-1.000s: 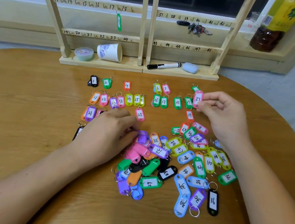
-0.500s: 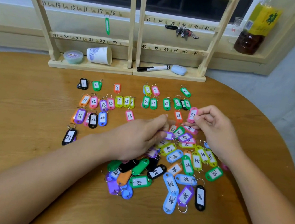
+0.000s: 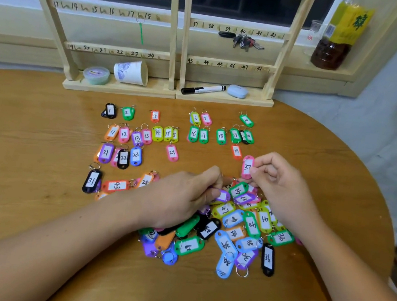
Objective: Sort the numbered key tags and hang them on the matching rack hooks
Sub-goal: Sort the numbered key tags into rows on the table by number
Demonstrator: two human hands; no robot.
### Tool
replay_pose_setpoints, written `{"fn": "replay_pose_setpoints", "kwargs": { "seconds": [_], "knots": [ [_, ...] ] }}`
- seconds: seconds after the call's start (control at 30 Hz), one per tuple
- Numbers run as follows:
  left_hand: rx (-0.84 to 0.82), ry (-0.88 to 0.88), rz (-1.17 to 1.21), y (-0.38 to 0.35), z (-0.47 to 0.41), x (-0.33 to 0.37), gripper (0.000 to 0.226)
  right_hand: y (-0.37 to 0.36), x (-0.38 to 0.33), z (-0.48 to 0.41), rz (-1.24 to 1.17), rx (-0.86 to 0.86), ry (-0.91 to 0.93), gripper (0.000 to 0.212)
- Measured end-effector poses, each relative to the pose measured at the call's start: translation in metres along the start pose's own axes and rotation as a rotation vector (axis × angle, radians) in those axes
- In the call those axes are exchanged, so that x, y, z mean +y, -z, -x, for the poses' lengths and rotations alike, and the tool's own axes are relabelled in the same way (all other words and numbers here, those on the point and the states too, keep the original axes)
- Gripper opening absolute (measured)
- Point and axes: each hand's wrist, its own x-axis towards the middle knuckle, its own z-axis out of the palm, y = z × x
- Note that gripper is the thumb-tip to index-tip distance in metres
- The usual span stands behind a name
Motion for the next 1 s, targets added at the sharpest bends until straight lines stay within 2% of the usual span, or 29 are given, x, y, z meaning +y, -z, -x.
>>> {"fn": "replay_pose_setpoints", "kwargs": {
  "seconds": [0.23,0.33,0.43,0.67,0.8,1.0],
  "knots": [
    [-0.016,0.0,0.034,-0.005,0.017,0.006,0.015,0.0,-0.004,0.019,-0.003,-0.015,0.001,0.003],
    [0.004,0.007,0.113,-0.002,0.018,0.005,0.015,0.001,-0.007,0.011,0.027,0.035,0.007,0.005],
    [0.095,-0.009,0.092,0.003,0.02,-0.002,0.012,0.002,-0.011,-0.006,0.076,0.081,-0.043,0.009],
    [0.366,-0.013,-0.063,0.023,0.039,-0.018,0.007,-0.023,-0.026,-0.036,0.154,-0.099,-0.152,0.009],
    [0.438,0.031,-0.093,0.029,0.052,-0.027,0.003,-0.038,-0.033,-0.043,0.147,-0.149,-0.184,0.01],
    [0.456,0.02,-0.131,0.031,0.056,-0.029,0.008,-0.047,-0.032,-0.049,0.297,-0.134,-0.147,0.014]
  ]
}}
